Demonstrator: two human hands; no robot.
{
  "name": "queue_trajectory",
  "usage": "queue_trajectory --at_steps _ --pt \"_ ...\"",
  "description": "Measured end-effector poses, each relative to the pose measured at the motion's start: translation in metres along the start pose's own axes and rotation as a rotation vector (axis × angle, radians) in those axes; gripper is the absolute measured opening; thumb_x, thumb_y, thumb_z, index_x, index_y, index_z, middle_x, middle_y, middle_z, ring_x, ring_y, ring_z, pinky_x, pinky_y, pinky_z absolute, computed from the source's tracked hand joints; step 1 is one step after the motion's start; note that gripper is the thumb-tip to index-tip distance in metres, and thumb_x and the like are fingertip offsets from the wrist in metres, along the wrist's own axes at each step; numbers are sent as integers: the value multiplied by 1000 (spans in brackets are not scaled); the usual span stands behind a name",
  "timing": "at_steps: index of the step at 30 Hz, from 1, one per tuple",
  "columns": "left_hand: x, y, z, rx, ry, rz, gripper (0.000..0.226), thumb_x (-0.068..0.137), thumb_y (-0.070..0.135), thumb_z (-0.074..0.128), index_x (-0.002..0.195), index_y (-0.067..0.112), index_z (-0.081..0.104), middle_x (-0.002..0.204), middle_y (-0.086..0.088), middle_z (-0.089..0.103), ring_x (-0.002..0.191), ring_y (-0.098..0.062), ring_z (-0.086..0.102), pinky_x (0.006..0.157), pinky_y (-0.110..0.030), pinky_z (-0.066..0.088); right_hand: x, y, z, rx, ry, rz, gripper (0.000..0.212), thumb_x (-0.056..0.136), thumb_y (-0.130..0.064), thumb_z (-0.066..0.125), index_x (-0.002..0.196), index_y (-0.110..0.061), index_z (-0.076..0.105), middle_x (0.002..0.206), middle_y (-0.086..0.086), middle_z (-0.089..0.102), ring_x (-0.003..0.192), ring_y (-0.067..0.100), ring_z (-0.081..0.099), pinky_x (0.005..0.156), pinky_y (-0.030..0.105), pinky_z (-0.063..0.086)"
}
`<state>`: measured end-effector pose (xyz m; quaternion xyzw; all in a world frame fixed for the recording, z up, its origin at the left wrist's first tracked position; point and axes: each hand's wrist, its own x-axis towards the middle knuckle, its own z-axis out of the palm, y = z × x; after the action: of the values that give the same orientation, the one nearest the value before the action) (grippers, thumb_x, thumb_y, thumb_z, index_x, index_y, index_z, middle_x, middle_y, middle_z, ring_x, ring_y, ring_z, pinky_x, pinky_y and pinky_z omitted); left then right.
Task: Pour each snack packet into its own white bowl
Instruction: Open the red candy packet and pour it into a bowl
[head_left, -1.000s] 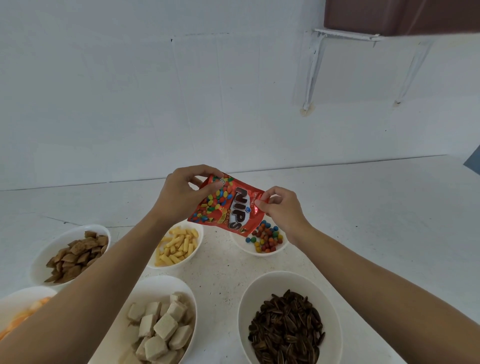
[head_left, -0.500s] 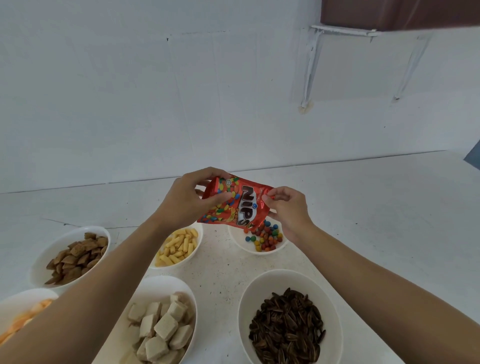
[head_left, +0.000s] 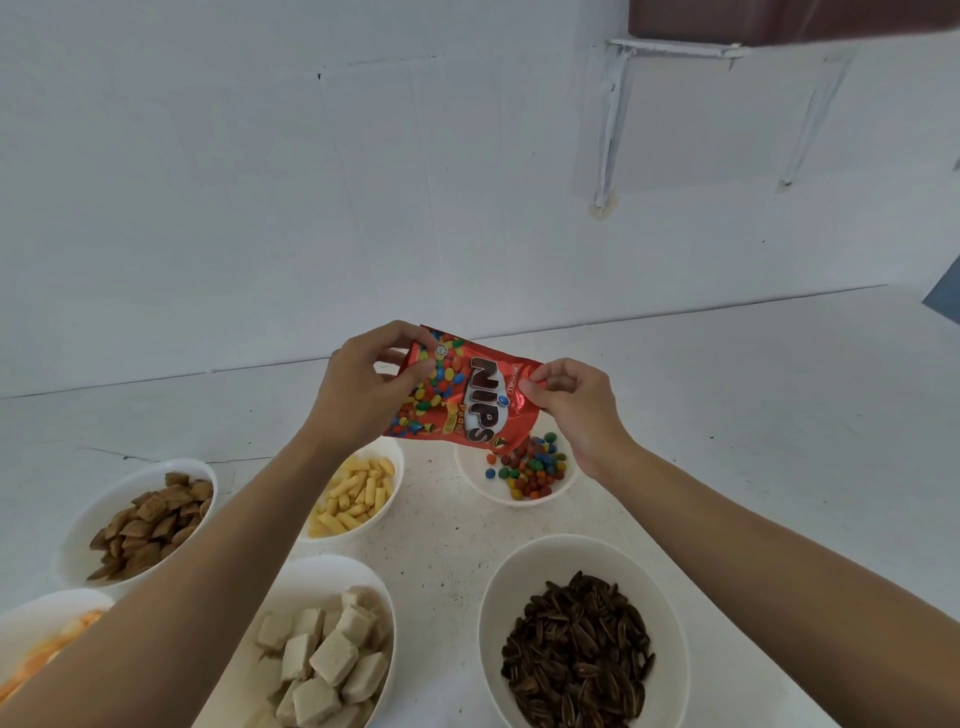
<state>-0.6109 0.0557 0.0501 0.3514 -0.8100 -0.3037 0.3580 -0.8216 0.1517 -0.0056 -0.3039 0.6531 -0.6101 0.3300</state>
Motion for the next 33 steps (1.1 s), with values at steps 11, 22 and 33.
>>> queue_trajectory --at_steps 11,22,33 --pt "5 7 -2 -3 -195 14 29 94 33 69 122 36 63 119 16 63 109 -8 64 78 -33 63 -1 9 2 -11 -21 100 12 87 -9 75 88 -12 64 95 6 73 95 23 72 95 45 57" --pt "6 5 0 -28 -157 41 27 93 31 71 119 35 66 117 17 65 107 -6 65 75 -30 63 -1 9 5 -33 -38 108 12 90 -12 73 90 -13 61 99 5 71 98 23 70 92 42 58" --pt "14 14 1 40 -92 116 33 96 16 66 123 36 67 120 13 66 104 -7 64 80 -21 57 -8 10 13 71 7 124 13 90 -12 73 91 -14 59 99 4 73 96 21 72 91 42 59"
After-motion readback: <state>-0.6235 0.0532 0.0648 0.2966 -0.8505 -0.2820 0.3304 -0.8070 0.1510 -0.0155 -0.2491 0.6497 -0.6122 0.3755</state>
